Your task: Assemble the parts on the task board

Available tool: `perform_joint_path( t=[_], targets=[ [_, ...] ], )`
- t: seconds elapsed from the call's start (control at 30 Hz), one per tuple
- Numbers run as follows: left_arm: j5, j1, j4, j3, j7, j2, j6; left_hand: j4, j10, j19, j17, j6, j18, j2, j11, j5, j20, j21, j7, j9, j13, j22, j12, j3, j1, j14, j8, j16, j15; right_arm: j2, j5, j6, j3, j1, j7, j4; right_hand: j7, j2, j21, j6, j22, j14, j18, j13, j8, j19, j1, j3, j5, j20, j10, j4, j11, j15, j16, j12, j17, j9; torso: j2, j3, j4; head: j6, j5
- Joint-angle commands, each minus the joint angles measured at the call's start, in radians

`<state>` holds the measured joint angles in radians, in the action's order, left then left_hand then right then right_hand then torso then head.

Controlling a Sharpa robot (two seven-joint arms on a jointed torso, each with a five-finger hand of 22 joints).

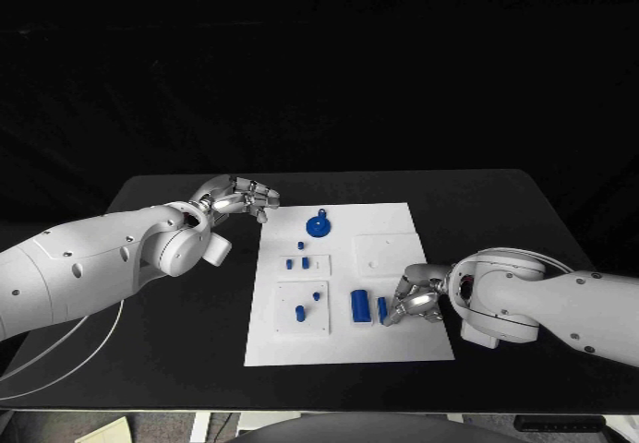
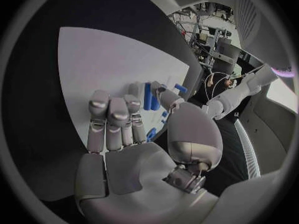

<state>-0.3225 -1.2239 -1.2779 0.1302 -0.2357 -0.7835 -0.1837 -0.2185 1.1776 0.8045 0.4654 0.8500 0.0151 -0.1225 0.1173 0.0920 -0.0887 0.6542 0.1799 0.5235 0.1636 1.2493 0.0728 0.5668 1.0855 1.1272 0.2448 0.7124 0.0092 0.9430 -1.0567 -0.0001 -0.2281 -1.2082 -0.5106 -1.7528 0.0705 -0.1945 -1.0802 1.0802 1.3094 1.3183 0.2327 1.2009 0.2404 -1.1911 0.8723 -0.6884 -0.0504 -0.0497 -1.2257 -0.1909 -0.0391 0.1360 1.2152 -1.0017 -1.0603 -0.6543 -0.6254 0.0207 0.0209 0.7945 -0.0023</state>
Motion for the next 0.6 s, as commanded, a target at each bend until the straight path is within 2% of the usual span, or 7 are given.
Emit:
perform_joint_path(
  t=[0.03,0.33,0.6],
  targets=[
    [0.005,-0.001,-0.002,-0.001,-0.005,0.000,0.010,0.006,0.001,0.007,0.001,-0.002,0.020,0.002,0.000,0.004,0.000,-0.006,-0.005,-0.001,-0.001,0.002,0.001,0.000,-0.001,0.009,0.006,-0.004,0.001,-0.001,-0.013,0.032,0.000,0.001,0.012,0.000,0.002,-0.001,-0.003,0.007,0.005,-0.002,0.029,0.001,0.001,0.007,0.015,0.006,-0.004,0.001,-0.006,-0.014,0.001,0.003,-0.001,0.004,0.001,0.002,0.000,0.0002,-0.0002,0.001,0.000],
    [0.004,-0.001,-0.004,-0.001,-0.005,-0.002,0.010,0.006,0.001,0.007,0.002,-0.002,0.020,0.002,0.000,0.004,0.000,-0.007,-0.005,-0.001,-0.001,0.002,0.001,0.000,-0.001,0.010,0.007,-0.004,0.001,-0.006,-0.022,0.021,0.000,0.001,0.009,0.005,0.002,0.008,-0.001,0.009,0.003,-0.002,0.029,0.001,0.001,0.007,0.010,0.016,-0.003,0.003,-0.006,-0.017,0.001,0.003,-0.002,0.005,0.002,0.004,-0.001,0.0000,0.0004,0.003,-0.001],
    [0.004,-0.001,0.000,-0.001,-0.005,0.003,0.011,0.007,0.002,0.008,0.003,-0.002,0.020,0.002,0.000,0.004,0.000,-0.007,-0.005,-0.001,-0.002,0.002,0.001,0.000,-0.001,0.010,0.007,-0.005,0.001,-0.005,-0.022,0.003,0.000,0.001,0.016,0.004,0.002,0.018,0.002,0.010,0.001,-0.002,0.029,0.000,0.000,0.006,-0.007,0.021,-0.002,0.006,-0.007,-0.003,0.001,0.003,-0.002,0.006,0.003,0.008,-0.001,-0.0003,-0.0002,0.003,-0.001]
  ],
)
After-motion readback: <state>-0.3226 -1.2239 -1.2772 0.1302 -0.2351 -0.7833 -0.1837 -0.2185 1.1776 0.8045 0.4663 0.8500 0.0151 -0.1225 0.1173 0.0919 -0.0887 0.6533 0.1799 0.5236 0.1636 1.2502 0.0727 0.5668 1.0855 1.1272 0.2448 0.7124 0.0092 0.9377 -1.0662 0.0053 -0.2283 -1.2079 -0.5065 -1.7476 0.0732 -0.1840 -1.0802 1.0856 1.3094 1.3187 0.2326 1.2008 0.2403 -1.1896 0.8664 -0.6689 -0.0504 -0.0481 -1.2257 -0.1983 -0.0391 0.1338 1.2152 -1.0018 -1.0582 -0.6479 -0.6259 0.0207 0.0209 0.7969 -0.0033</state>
